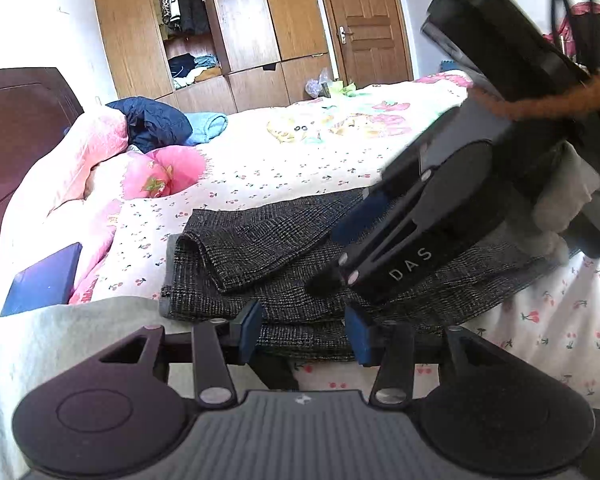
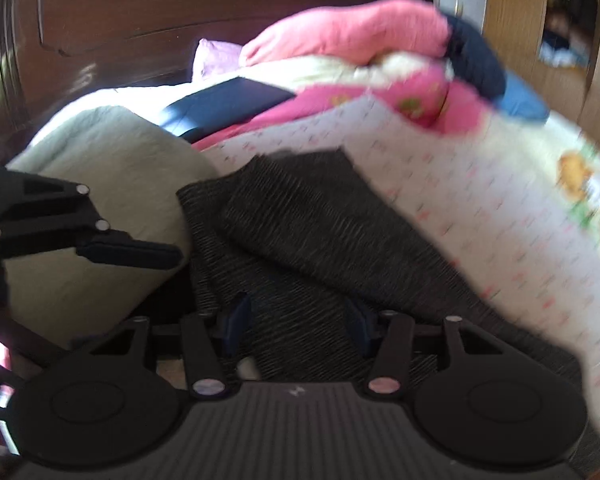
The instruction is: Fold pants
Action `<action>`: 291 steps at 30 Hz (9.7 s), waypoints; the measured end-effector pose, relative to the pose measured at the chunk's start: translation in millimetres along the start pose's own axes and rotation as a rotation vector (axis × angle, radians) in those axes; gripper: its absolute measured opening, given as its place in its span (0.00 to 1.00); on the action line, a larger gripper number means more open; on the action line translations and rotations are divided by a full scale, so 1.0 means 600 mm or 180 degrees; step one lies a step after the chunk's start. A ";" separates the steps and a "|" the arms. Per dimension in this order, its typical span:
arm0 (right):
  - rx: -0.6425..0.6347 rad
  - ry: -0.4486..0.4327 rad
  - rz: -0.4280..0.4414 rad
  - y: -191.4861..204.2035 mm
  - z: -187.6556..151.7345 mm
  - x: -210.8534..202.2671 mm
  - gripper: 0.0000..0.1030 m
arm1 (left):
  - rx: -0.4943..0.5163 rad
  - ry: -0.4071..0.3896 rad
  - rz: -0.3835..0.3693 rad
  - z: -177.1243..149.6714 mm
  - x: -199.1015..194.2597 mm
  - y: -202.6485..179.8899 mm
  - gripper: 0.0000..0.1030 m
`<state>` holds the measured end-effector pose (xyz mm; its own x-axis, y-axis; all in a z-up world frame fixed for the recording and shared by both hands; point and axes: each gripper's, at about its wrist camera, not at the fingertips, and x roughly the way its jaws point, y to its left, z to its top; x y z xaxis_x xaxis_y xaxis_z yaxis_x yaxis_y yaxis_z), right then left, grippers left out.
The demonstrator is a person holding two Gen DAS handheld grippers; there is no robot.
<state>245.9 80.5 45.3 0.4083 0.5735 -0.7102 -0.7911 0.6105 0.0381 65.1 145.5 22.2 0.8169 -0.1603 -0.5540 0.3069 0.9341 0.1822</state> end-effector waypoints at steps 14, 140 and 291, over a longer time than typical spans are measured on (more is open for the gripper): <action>0.1623 -0.0550 0.0517 -0.145 0.097 0.065 0.53 | 0.0110 0.0100 0.0018 0.014 0.011 -0.009 0.58; 0.3227 -0.0490 -0.0563 -0.272 -0.155 -0.332 0.10 | -0.0095 0.0022 -0.0716 0.120 0.142 -0.170 0.39; 0.2740 -0.0447 -0.0556 -0.209 -0.266 -0.210 0.70 | -0.0642 0.0554 -0.0618 0.110 0.159 -0.053 0.60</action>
<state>220.9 -155.6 18.1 0.5879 0.4610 -0.6647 -0.1188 0.8620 0.4928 165.5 79.1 17.3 0.6515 -0.3011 -0.6963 0.3316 0.9386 -0.0955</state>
